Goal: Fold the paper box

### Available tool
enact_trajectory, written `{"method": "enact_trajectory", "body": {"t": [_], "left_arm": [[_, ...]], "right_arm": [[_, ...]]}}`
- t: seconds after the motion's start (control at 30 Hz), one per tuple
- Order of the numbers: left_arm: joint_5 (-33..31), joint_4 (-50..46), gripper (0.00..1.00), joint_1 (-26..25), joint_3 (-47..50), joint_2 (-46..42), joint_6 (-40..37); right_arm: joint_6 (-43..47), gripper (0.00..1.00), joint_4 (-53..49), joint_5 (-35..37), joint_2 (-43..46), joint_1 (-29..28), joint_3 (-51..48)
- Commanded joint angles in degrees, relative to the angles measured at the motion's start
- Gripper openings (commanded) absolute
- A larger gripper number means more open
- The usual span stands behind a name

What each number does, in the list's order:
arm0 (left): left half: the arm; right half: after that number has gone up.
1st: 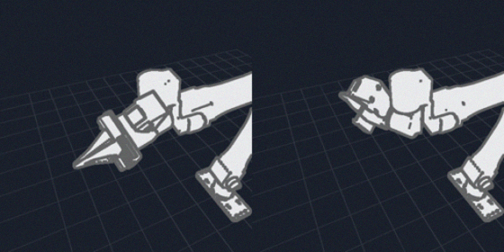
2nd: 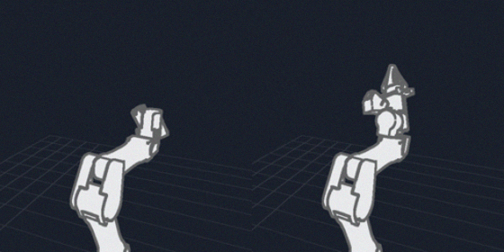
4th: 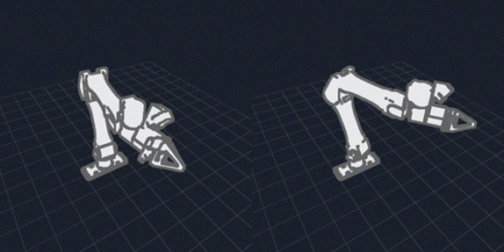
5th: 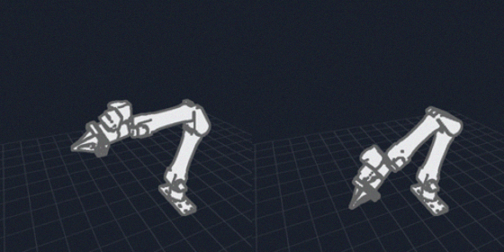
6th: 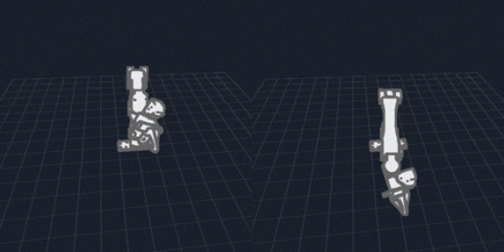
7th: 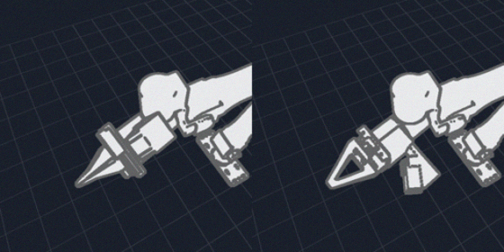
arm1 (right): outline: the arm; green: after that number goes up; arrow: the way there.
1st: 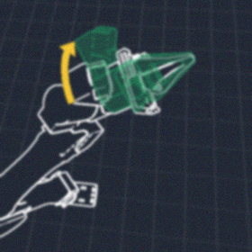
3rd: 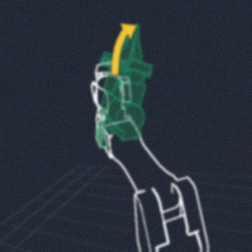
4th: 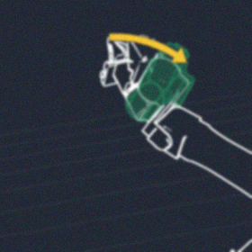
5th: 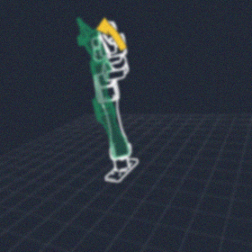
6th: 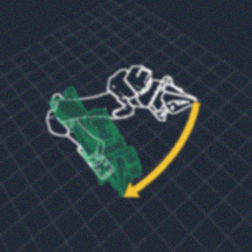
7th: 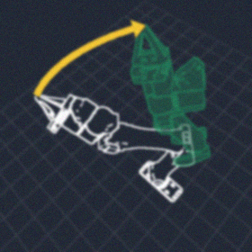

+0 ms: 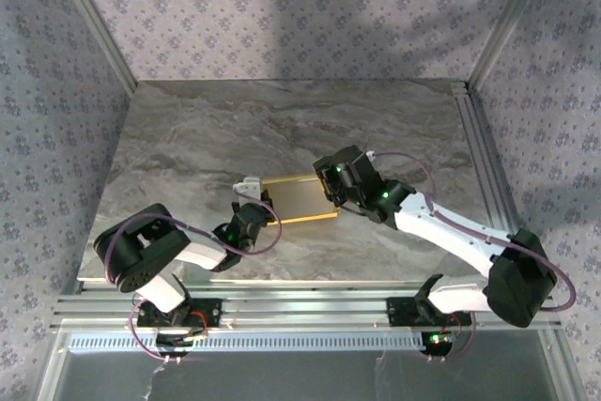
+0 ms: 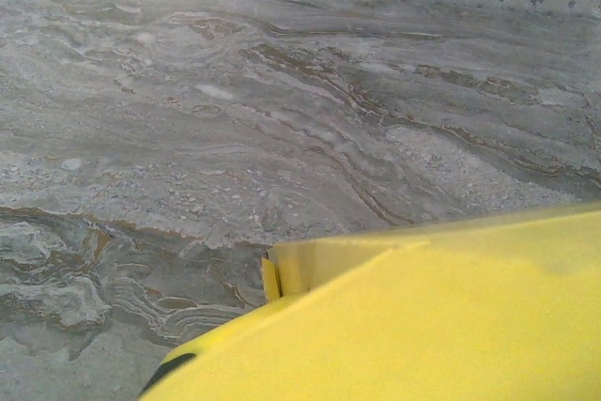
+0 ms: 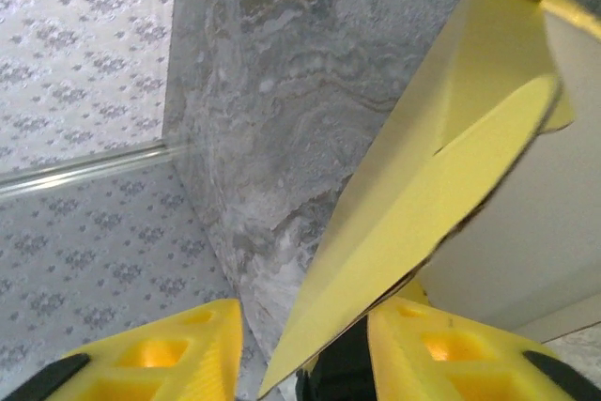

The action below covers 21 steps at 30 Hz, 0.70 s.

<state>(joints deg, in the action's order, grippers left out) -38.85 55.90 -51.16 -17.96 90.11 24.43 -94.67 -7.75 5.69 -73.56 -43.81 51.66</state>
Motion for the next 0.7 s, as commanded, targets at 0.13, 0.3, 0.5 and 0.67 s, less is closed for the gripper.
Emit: {"method": "enact_trajectory", "body": {"t": [0.13, 0.3, 0.5, 0.67], "left_arm": [[-0.57, -4.54, 0.0, -0.53, -0.41, -0.53, -1.26], [-0.87, -4.66, 0.0, -0.59, -0.33, -0.81, -1.66], [-0.7, -5.34, 0.0, -0.62, -1.16, -0.9, -2.19], [-0.7, -5.8, 0.0, -0.62, -1.47, -1.15, -2.45]], "right_arm": [[15.97, 0.45, -8.27, -5.88, 7.0, 8.56, 1.28], [26.99, 0.67, -13.48, -8.45, 12.43, 16.63, -0.68], [31.52, 0.67, -11.98, -24.08, 1.3, 25.29, 2.29], [28.63, 0.66, -6.46, -30.84, -8.17, 24.32, 4.14]]}}
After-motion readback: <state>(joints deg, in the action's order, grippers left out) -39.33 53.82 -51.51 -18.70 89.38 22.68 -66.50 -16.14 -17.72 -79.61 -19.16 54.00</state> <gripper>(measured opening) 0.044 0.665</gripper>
